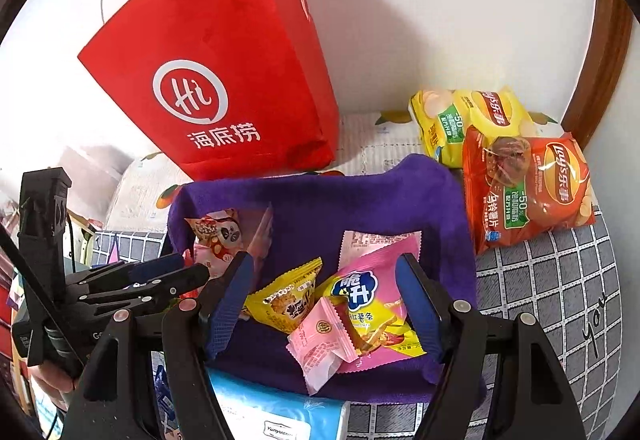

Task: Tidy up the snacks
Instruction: 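Open the left gripper to drop the tall red-white packet onto the towel, then grasp red-white strawberry packet with right gripper while left grasps dark blue packet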

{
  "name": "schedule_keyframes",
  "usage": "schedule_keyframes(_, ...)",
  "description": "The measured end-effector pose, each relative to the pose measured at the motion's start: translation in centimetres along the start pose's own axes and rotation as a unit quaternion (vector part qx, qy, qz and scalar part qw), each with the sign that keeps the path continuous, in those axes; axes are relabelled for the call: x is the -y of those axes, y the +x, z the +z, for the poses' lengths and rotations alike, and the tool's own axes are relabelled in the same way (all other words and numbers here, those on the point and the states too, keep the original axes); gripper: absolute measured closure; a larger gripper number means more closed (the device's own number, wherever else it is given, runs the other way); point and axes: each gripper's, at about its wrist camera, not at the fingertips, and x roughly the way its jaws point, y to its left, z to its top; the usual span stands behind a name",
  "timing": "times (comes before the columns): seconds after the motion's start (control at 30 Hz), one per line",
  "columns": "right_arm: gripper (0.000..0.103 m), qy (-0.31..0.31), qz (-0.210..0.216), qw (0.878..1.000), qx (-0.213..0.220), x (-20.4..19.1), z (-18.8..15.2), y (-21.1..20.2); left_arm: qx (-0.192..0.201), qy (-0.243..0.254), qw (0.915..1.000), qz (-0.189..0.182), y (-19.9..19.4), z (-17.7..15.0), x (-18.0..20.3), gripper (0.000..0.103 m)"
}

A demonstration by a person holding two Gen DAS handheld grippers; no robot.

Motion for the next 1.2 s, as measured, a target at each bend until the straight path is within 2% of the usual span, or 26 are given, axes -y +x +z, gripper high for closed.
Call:
schedule_keyframes(0.17, 0.03, 0.007, -0.004, 1.0, 0.019, -0.5, 0.0, -1.2, 0.017, 0.0, 0.9998, -0.004, -1.8, 0.0, -0.1, 0.059)
schedule_keyframes(0.43, 0.03, -0.027, -0.043, 0.992, 0.114, -3.5, -1.9, -6.1, 0.046, 0.016, 0.9987, -0.013, -5.2, -0.5, 0.7, 0.057)
schedule_keyframes(0.5, 0.03, -0.029, -0.059, 0.99, 0.123, -3.9, -2.8, -6.8, 0.052, 0.02, 0.9983, -0.018, -5.9, -0.7, 1.1, 0.057)
schedule_keyframes(0.53, 0.03, -0.026, -0.062, 0.99, 0.121, -4.1, -3.4, -7.2, 0.054, 0.022, 0.9981, -0.02, -6.2, -0.7, 1.3, 0.056)
schedule_keyframes(0.63, 0.031, -0.026, -0.029, 0.995, 0.096, -4.3, -5.5, -7.8, 0.064, 0.029, 0.9972, -0.024, -7.3, -1.2, 2.1, 0.054)
schedule_keyframes(0.77, 0.031, -0.03, -0.054, 0.993, 0.099, -4.8, -8.8, -8.7, 0.083, 0.053, 0.9947, -0.028, -9.0, -2.1, 3.5, 0.047)
schedule_keyframes(0.87, 0.032, -0.028, -0.046, 0.996, 0.076, -5.2, -10.9, -8.8, 0.085, 0.08, 0.9929, -0.023, -9.4, -2.7, 4.8, 0.045)
schedule_keyframes(0.97, 0.037, -0.031, -0.037, 0.996, 0.072, -5.4, -13.2, -9.2, 0.09, 0.077, 0.9929, -0.014, -9.9, -3.5, 5.1, 0.045)
schedule_keyframes(1.07, 0.038, -0.035, -0.029, 0.995, 0.085, -5.8, -15.4, -9.4, 0.08, 0.074, 0.994, -0.01, -10.2, -4.7, 4.6, 0.045)
schedule_keyframes(1.2, 0.038, -0.034, 0.006, 0.997, 0.063, -6.8, -18.0, -7.7, 0.06, 0.08, 0.9947, 0.025, -10.1, -6.9, 3.0, 0.045)
